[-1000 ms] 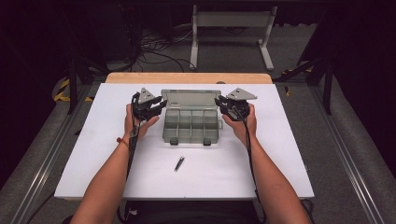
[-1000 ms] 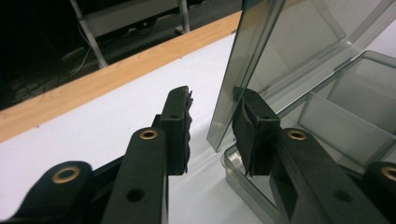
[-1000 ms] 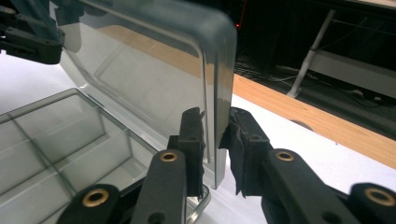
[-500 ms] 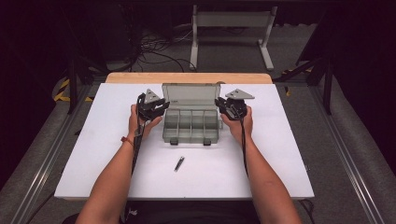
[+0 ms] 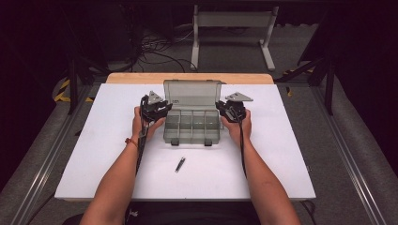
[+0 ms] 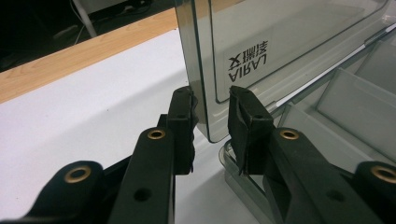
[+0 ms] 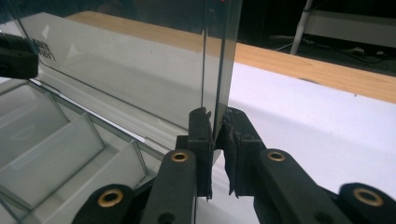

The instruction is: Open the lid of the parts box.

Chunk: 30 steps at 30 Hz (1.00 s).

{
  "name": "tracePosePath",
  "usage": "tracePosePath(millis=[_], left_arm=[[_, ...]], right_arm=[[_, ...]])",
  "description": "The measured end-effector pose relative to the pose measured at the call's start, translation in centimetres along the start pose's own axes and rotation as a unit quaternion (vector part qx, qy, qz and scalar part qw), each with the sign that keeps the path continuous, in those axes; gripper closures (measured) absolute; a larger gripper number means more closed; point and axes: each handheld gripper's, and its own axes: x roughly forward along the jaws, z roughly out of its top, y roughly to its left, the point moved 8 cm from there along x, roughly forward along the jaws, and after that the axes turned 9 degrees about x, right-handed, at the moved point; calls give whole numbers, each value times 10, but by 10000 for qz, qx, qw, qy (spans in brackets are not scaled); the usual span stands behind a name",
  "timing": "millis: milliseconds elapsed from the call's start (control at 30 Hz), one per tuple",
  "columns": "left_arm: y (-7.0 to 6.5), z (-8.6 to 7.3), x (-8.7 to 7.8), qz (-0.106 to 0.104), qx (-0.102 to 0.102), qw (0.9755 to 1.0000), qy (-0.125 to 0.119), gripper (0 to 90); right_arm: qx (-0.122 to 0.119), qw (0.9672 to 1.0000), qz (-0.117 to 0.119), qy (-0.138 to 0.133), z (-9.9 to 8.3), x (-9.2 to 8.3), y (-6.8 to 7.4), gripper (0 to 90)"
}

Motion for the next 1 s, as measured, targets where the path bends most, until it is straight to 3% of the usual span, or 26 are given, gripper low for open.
tracePosePath(millis=[200, 333, 567, 767, 1000], left_arm=[[1, 0, 1, 20, -36, 10000, 15, 718], [1, -1, 1, 84, -24, 10000, 33, 725], [3, -1, 3, 163, -7, 9998, 87, 724], [4, -1, 5, 175, -36, 9997, 146, 711], [6, -2, 6, 184, -75, 9996, 184, 719]], right_arm=[[4, 10000, -58, 49, -4, 3, -1, 816], [151, 9998, -29, 82, -6, 6, -1, 813], [127, 9999, -61, 89, -7, 8, -2, 813], [280, 9994, -141, 114, -7, 9, -2, 812], [210, 9992, -317, 158, -7, 11, -4, 805]])
